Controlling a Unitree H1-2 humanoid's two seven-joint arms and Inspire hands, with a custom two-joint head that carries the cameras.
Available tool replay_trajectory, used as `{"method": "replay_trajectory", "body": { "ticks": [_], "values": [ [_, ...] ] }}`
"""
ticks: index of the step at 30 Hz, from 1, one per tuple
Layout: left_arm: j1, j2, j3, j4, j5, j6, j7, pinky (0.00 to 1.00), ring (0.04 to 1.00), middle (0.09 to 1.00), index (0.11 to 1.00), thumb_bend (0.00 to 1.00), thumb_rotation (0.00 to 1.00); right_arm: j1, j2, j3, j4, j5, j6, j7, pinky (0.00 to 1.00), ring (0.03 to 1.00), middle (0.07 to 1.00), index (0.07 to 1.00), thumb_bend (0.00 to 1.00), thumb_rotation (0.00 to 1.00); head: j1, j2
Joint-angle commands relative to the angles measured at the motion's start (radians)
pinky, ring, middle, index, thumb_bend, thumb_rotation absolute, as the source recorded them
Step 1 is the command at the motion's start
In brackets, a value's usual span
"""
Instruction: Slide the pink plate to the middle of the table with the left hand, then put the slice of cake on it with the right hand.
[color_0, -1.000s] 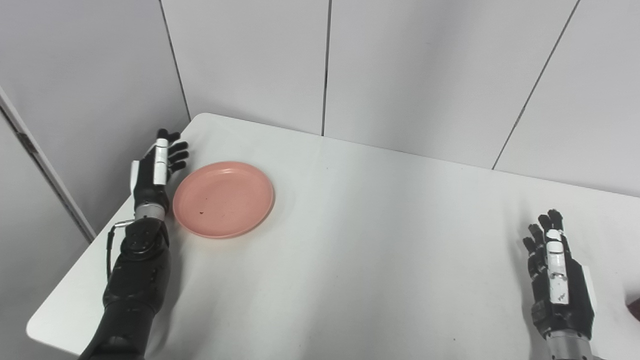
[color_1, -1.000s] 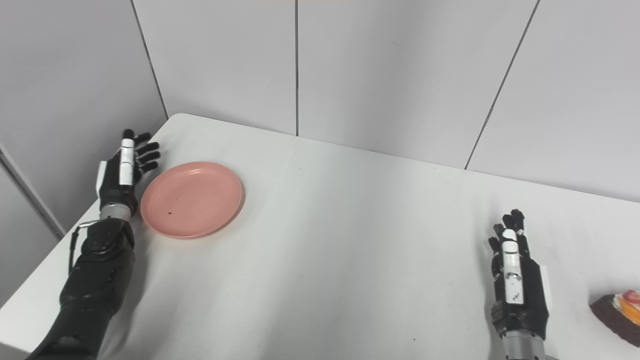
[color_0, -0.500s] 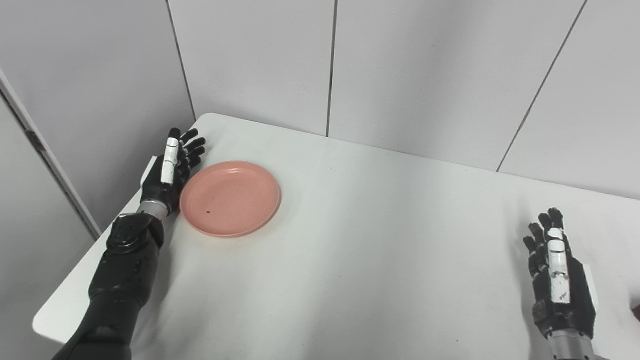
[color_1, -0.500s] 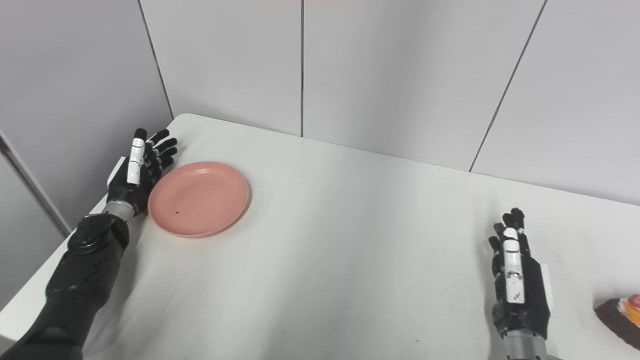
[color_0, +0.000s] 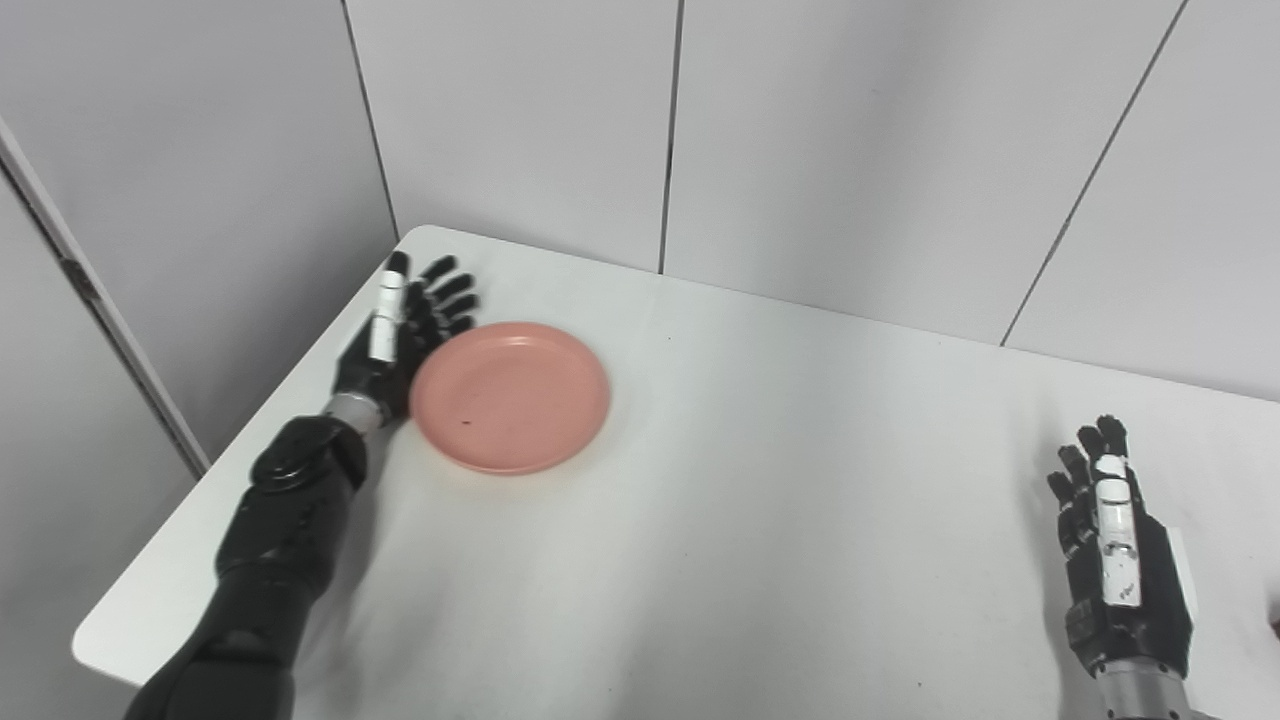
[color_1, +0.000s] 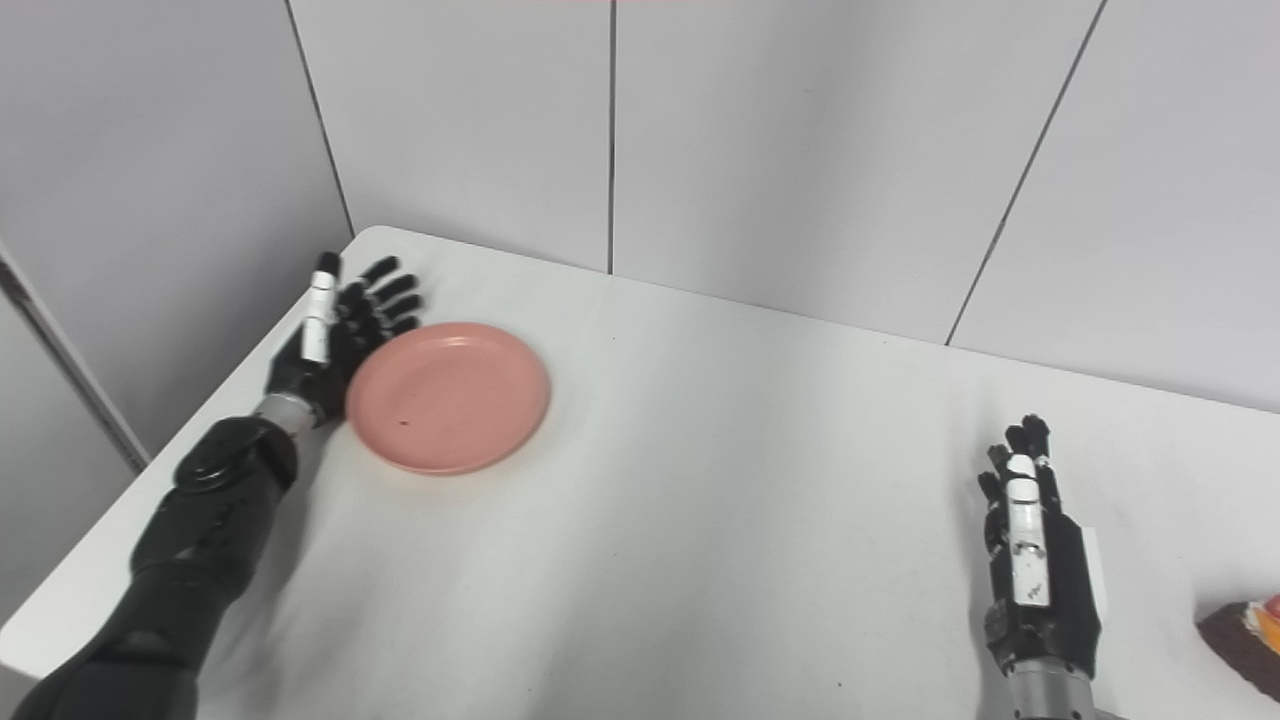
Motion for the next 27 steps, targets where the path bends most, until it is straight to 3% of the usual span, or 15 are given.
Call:
{"method": "replay_trajectory", "body": {
  "ticks": [1, 5, 13, 16, 19, 22, 27],
  "values": [
    [-0.004, -0.03, -0.015, 0.025, 0.007, 0.035, -0.003, 0.87, 0.859, 0.862, 0.854, 0.9, 1.0, -0.014, 0.0, -0.001, -0.039, 0.002, -0.002, 0.001, 1.0, 1.0, 1.0, 1.0, 0.31, 0.84, -0.001, 0.001],
    [-0.01, -0.071, -0.017, 0.027, 0.02, 0.02, 0.016, 0.87, 0.85, 0.847, 0.838, 0.88, 1.0, -0.014, 0.001, 0.002, -0.039, -0.004, -0.005, 0.0, 1.0, 1.0, 1.0, 1.0, 0.29, 0.85, -0.008, 0.004],
    [-0.002, -0.117, -0.038, -0.025, 0.04, 0.058, 0.042, 0.9, 0.854, 0.851, 0.841, 0.87, 1.0, -0.014, 0.0, 0.005, -0.042, -0.004, 0.004, 0.002, 1.0, 1.0, 1.0, 1.0, 0.28, 0.84, -0.017, 0.008],
    [0.001, -0.142, -0.04, -0.046, 0.042, 0.065, 0.062, 0.88, 0.85, 0.848, 0.838, 0.86, 1.0, -0.019, -0.004, 0.009, -0.035, -0.022, 0.012, -0.008, 1.0, 1.0, 1.0, 1.0, 0.31, 0.93, -0.025, 0.014],
    [0.008, -0.185, -0.036, -0.077, 0.042, 0.068, 0.106, 0.87, 0.858, 0.854, 0.843, 0.86, 1.0, -0.026, 0.001, 0.002, -0.016, -0.017, 0.005, -0.015, 1.0, 1.0, 1.0, 1.0, 0.36, 0.89, -0.036, 0.019],
    [0.024, -0.219, -0.043, -0.125, 0.051, 0.083, 0.149, 0.87, 0.858, 0.857, 0.848, 0.85, 1.0, -0.028, 0.004, 0.003, 0.005, -0.023, -0.013, -0.017, 1.0, 1.0, 1.0, 1.0, 0.37, 0.89, -0.102, 0.038],
    [0.06, -0.246, -0.069, -0.221, 0.069, 0.151, 0.179, 0.88, 0.881, 0.87, 0.858, 0.85, 1.0, -0.036, 0.009, -0.003, 0.074, -0.028, -0.072, -0.017, 1.0, 1.0, 1.0, 1.0, 0.47, 0.83, -0.188, 0.064]
  ]
}}
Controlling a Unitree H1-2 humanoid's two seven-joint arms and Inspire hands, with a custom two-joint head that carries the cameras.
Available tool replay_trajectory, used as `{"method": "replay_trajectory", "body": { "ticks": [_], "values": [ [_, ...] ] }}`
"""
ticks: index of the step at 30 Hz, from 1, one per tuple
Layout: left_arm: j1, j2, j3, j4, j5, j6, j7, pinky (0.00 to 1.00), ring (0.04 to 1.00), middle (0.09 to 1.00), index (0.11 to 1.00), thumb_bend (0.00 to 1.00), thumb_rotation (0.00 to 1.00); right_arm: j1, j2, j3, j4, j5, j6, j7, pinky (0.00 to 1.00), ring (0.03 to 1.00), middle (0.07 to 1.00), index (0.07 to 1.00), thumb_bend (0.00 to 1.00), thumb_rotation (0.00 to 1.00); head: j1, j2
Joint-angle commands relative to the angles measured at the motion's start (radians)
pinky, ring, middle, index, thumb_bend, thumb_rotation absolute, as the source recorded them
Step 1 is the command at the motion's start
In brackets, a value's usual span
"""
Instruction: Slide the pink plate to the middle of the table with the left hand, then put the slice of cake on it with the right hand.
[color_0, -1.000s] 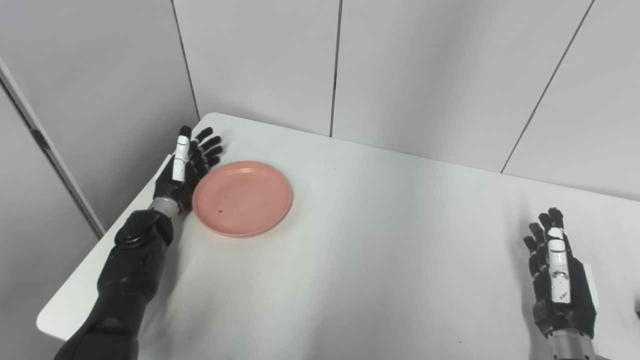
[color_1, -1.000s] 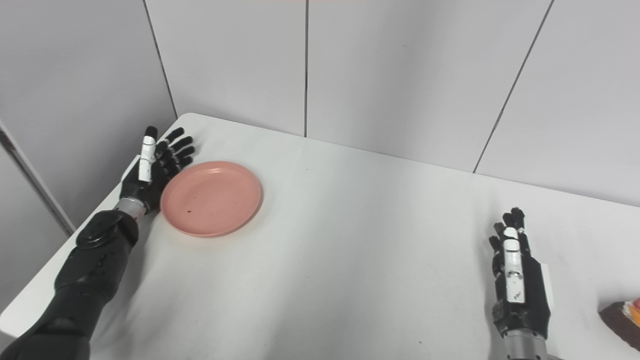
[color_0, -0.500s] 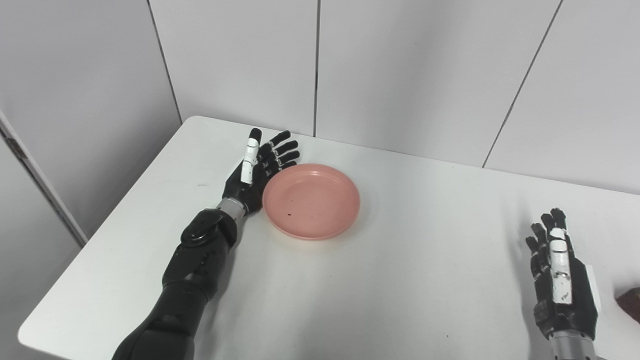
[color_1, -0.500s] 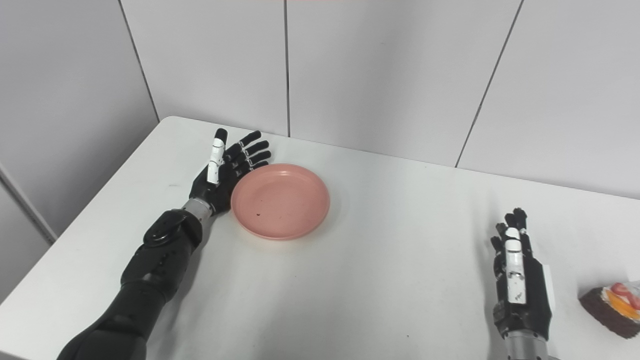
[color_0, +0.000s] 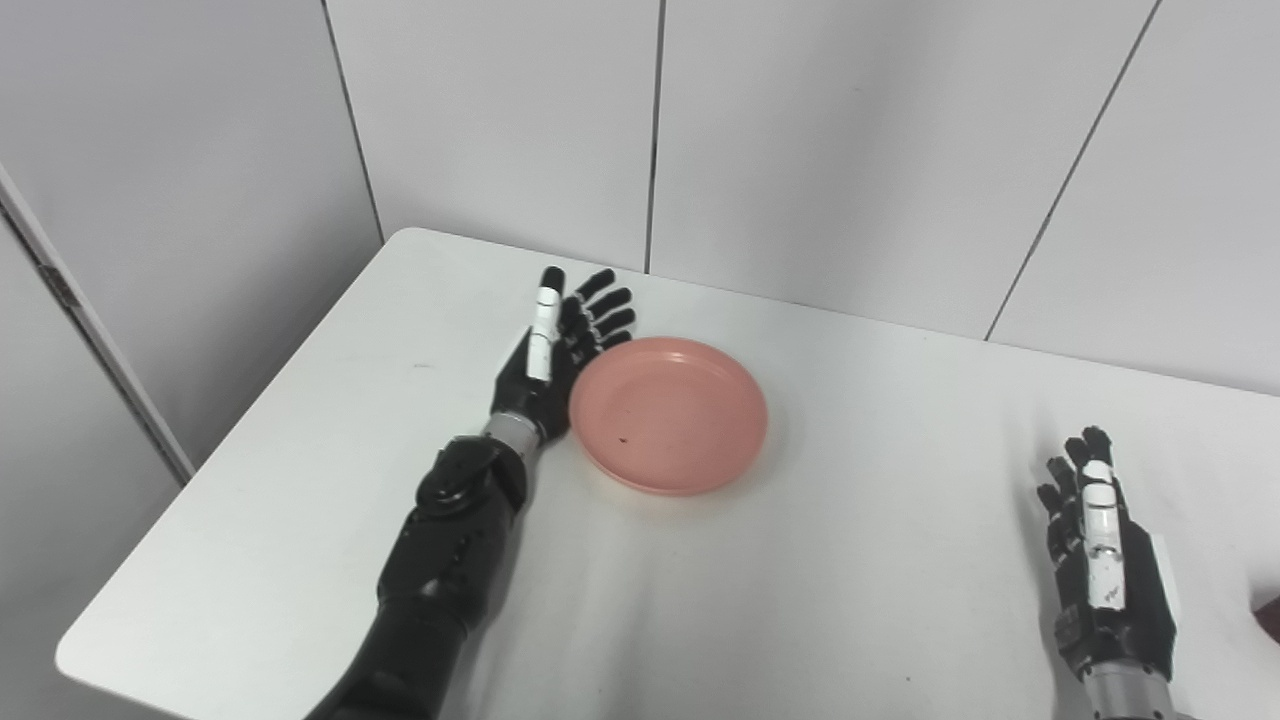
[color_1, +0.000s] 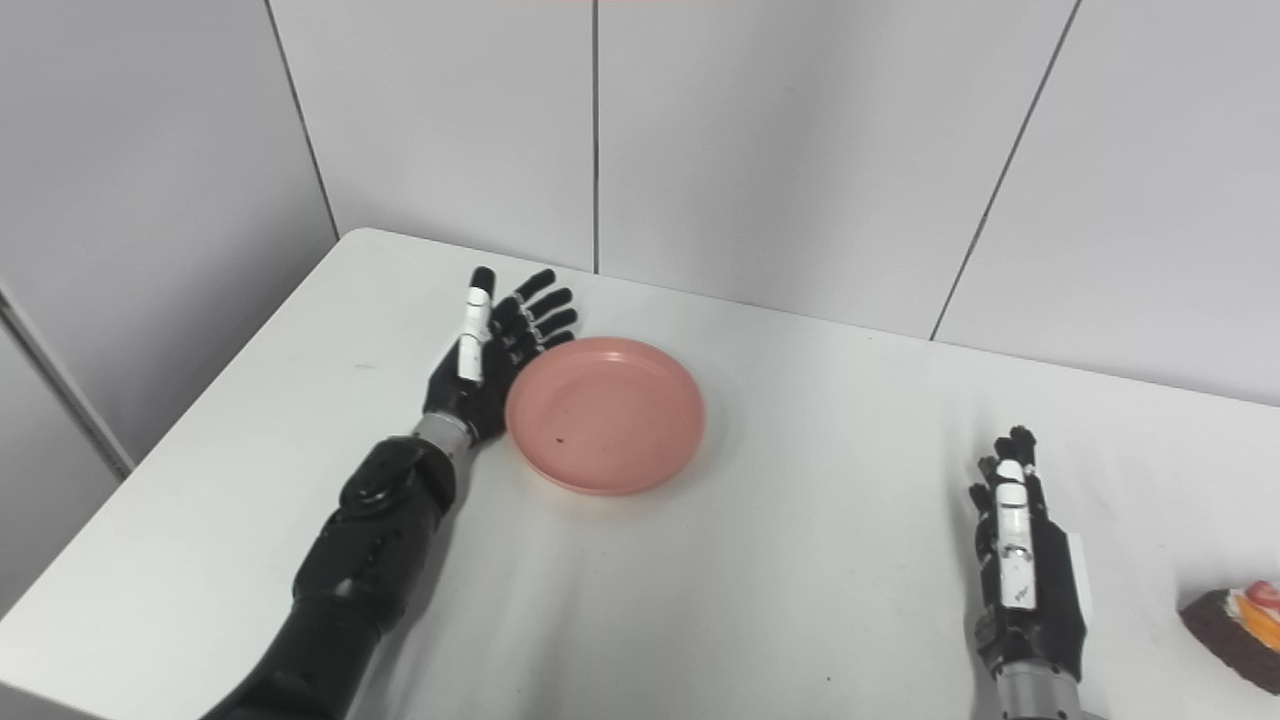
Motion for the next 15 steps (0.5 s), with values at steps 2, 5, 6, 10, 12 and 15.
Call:
{"method": "replay_trajectory", "body": {
  "ticks": [2, 5, 6, 10, 12, 15],
  "values": [
    [0.035, -0.001, -0.017, -0.016, 0.029, 0.065, 0.023, 0.9, 0.888, 0.878, 0.872, 0.84, 1.0, -0.033, 0.007, -0.004, 0.01, -0.016, -0.08, -0.009, 1.0, 1.0, 1.0, 1.0, 0.53, 0.82, -0.001, 0.001],
    [0.05, -0.017, -0.01, -0.045, 0.011, 0.095, 0.025, 0.91, 0.894, 0.893, 0.892, 0.83, 1.0, -0.047, 0.014, 0.0, 0.056, -0.021, -0.119, -0.008, 1.0, 1.0, 1.0, 1.0, 0.6, 0.8, -0.063, 0.021],
    [0.056, -0.022, -0.01, -0.056, 0.017, 0.098, 0.034, 0.9, 0.89, 0.891, 0.892, 0.83, 1.0, -0.05, 0.014, 0.005, 0.065, -0.032, -0.124, -0.011, 1.0, 1.0, 1.0, 1.0, 0.62, 0.8, -0.085, 0.028],
    [0.076, -0.035, -0.017, -0.084, 0.033, 0.09, 0.046, 0.89, 0.893, 0.894, 0.896, 0.83, 1.0, -0.049, 0.028, 0.012, 0.069, -0.06, -0.142, -0.03, 1.0, 0.995, 0.997, 0.995, 0.62, 0.8, -0.178, 0.051],
    [0.086, -0.045, -0.023, -0.099, 0.035, 0.09, 0.047, 0.9, 0.91, 0.906, 0.903, 0.84, 1.0, -0.052, 0.036, 0.013, 0.077, -0.056, -0.147, -0.028, 1.0, 0.999, 0.999, 0.999, 0.64, 0.81, -0.184, 0.05],
    [0.106, -0.059, -0.035, -0.134, 0.046, 0.101, 0.059, 0.91, 0.918, 0.912, 0.903, 0.83, 1.0, -0.054, 0.053, 0.019, 0.074, -0.062, -0.148, -0.031, 0.99, 0.997, 1.0, 1.0, 0.59, 0.8, -0.259, 0.061]
  ]
}}
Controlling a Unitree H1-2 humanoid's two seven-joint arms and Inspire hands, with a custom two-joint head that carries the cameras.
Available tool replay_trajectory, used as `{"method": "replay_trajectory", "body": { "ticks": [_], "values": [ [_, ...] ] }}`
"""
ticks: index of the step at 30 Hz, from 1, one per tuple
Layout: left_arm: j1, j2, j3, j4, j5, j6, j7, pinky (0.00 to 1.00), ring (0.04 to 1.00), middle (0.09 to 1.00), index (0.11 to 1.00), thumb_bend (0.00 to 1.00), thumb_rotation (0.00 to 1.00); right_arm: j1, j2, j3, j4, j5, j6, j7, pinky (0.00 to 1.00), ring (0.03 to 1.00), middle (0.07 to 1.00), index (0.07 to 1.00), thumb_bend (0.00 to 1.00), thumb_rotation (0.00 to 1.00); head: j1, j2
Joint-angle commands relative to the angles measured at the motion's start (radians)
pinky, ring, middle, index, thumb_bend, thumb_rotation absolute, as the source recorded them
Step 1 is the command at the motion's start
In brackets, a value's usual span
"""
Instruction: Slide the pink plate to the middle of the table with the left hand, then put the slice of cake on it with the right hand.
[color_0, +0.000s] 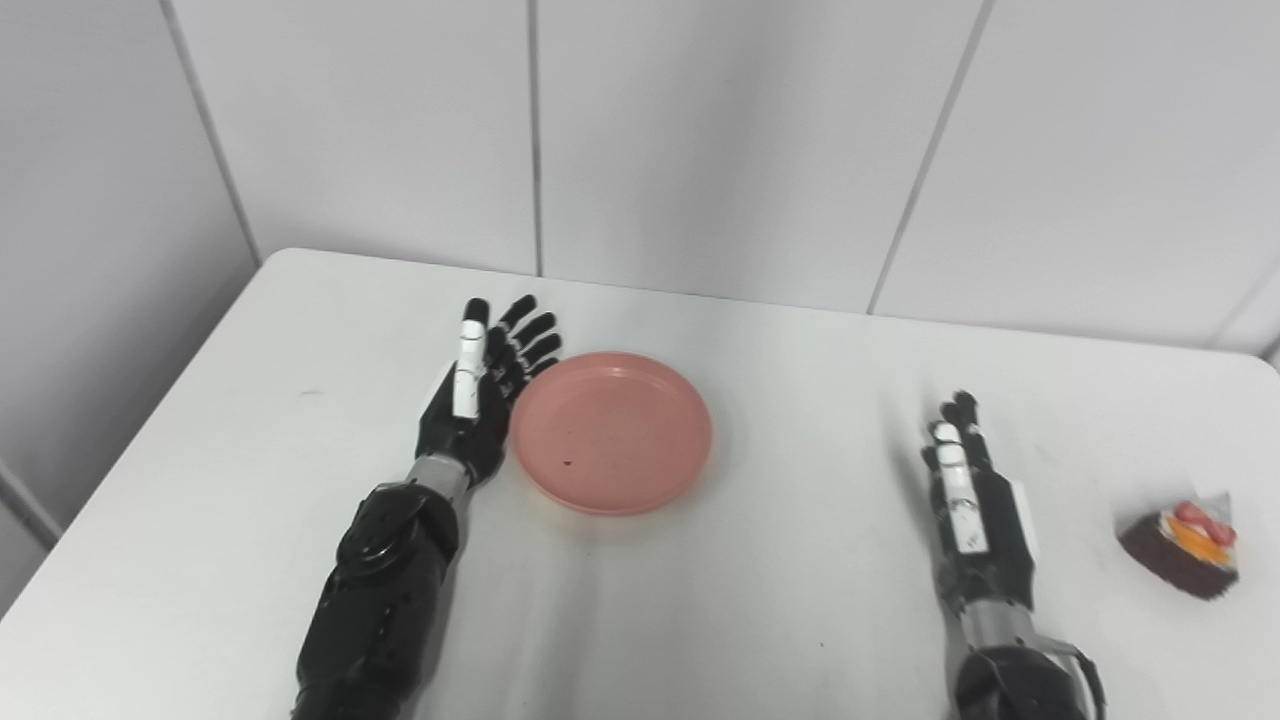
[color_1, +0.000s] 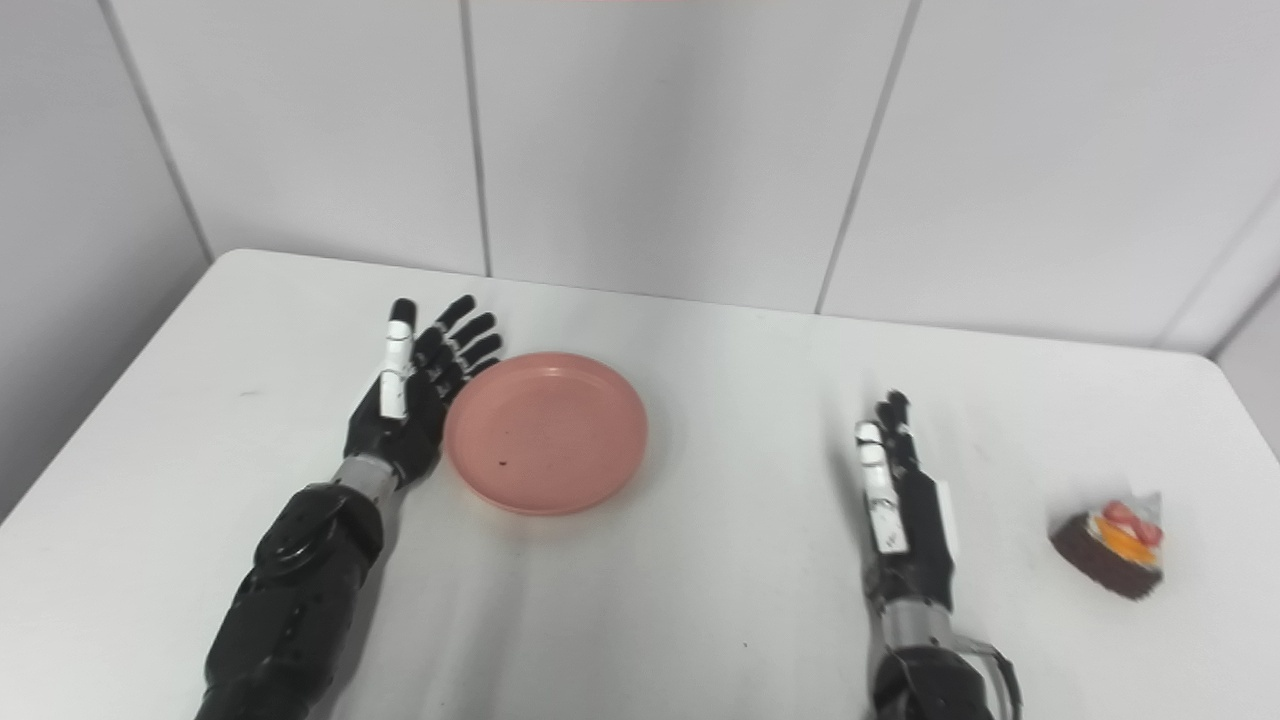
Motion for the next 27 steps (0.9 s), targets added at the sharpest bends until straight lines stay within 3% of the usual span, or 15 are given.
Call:
{"method": "replay_trajectory", "body": {
  "ticks": [1, 4, 10, 17, 22, 27],
  "values": [
    [0.035, -0.019, -0.016, -0.006, 0.015, 0.052, 0.019, 0.92, 0.926, 0.92, 0.911, 0.83, 1.0, -0.017, 0.015, 0.009, -0.005, -0.003, -0.055, 0.001, 0.99, 0.99, 0.996, 1.0, 0.57, 0.78, -0.004, 0.002],
    [0.047, -0.009, -0.034, -0.018, 0.01, 0.061, -0.013, 0.94, 0.939, 0.934, 0.926, 0.82, 1.0, -0.019, 0.029, 0.018, -0.011, -0.007, -0.049, 0.001, 0.96, 0.96, 0.963, 0.98, 0.55, 0.76, -0.057, 0.015],
    [0.065, -0.015, -0.041, -0.027, 0.012, 0.037, -0.019, 0.95, 0.939, 0.938, 0.932, 0.82, 1.0, -0.02, 0.037, 0.054, -0.034, -0.061, -0.016, -0.01, 1.0, 0.995, 0.983, 0.99, 0.62, 0.76, -0.12, 0.031],
    [0.096, -0.061, -0.083, -0.057, 0.048, 0.009, -0.008, 0.99, 0.978, 0.977, 0.978, 0.79, 1.0, -0.009, 0.033, 0.069, -0.056, -0.056, -0.018, 0.012, 1.0, 0.991, 0.976, 0.989, 0.59, 0.72, -0.075, 0.04],
    [0.108, -0.104, -0.1, -0.048, 0.089, -0.049, 0.026, 1.0, 0.989, 0.995, 0.994, 0.76, 1.0, -0.004, 0.019, 0.078, -0.058, -0.049, -0.025, 0.034, 1.0, 0.976, 0.967, 0.977, 0.58, 0.74, -0.076, 0.046],
    [0.119, -0.121, -0.116, -0.026, 0.116, -0.111, 0.014, 1.0, 1.0, 1.0, 1.0, 0.75, 1.0, -0.002, 0.017, 0.081, -0.054, -0.042, -0.034, 0.046, 0.99, 0.963, 0.96, 0.964, 0.57, 0.74, -0.084, 0.05]
  ]
}}
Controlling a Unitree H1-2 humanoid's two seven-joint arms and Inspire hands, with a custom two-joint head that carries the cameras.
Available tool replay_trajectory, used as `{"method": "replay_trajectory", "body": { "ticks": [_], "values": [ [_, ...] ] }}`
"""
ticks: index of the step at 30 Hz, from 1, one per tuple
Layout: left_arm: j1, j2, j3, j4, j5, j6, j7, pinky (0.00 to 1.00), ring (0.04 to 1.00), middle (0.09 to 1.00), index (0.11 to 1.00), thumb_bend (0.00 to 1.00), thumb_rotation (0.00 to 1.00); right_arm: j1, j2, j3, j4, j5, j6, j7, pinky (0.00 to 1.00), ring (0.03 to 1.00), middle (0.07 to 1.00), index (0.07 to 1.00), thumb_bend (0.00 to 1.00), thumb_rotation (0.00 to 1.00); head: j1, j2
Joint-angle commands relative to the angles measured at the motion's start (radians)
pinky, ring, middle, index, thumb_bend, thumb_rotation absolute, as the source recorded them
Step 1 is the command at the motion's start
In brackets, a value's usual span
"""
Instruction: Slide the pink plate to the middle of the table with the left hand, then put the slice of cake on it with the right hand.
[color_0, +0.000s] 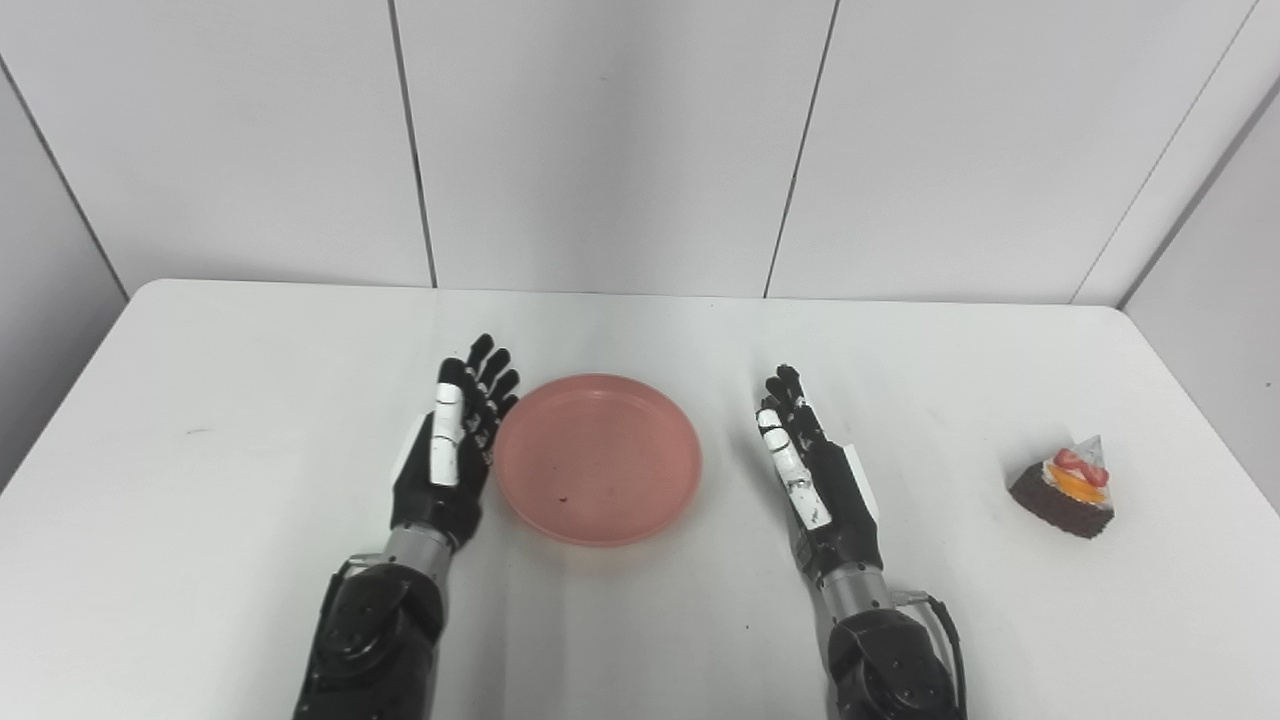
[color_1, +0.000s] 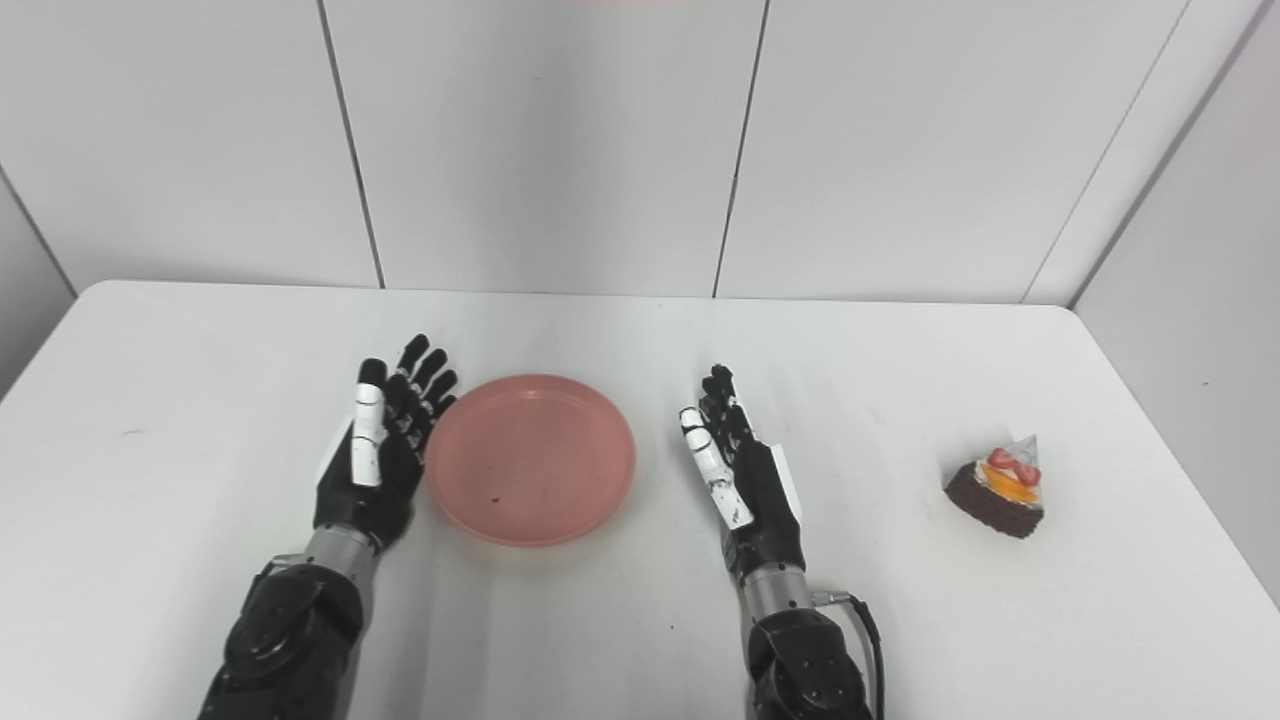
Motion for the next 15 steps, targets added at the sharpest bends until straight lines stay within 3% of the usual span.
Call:
{"method": "replay_trajectory", "body": {
  "ticks": [1, 10, 13, 15],
  "values": [
    [0.036, -0.007, -0.008, 0.033, 0.017, 0.0, 0.006, 1.0, 1.0, 1.0, 1.0, 0.75, 1.0, -0.014, -0.002, 0.001, -0.035, 0.011, -0.03, 0.013, 0.99, 0.963, 0.959, 0.961, 0.57, 0.74, 0.0, 0.002],
    [0.046, 0.001, -0.04, 0.024, 0.039, -0.025, -0.019, 1.0, 1.0, 1.0, 1.0, 0.74, 1.0, -0.023, -0.011, -0.009, -0.048, 0.026, -0.01, 0.02, 0.97, 0.937, 0.947, 0.954, 0.59, 0.75, -0.041, 0.008],
    [0.044, 0.004, -0.041, 0.03, 0.043, -0.035, -0.023, 1.0, 1.0, 1.0, 1.0, 0.74, 1.0, -0.034, -0.01, -0.02, -0.039, 0.028, -0.021, 0.012, 0.93, 0.921, 0.934, 0.94, 0.61, 0.74, -0.051, 0.007],
    [0.033, 0.011, -0.035, 0.065, 0.075, -0.086, 0.004, 1.0, 1.0, 1.0, 1.0, 0.72, 1.0, -0.054, -0.021, -0.044, -0.045, 0.043, -0.034, 0.005, 0.91, 0.918, 0.933, 0.939, 0.59, 0.71, -0.119, -0.003]
  ]
}}
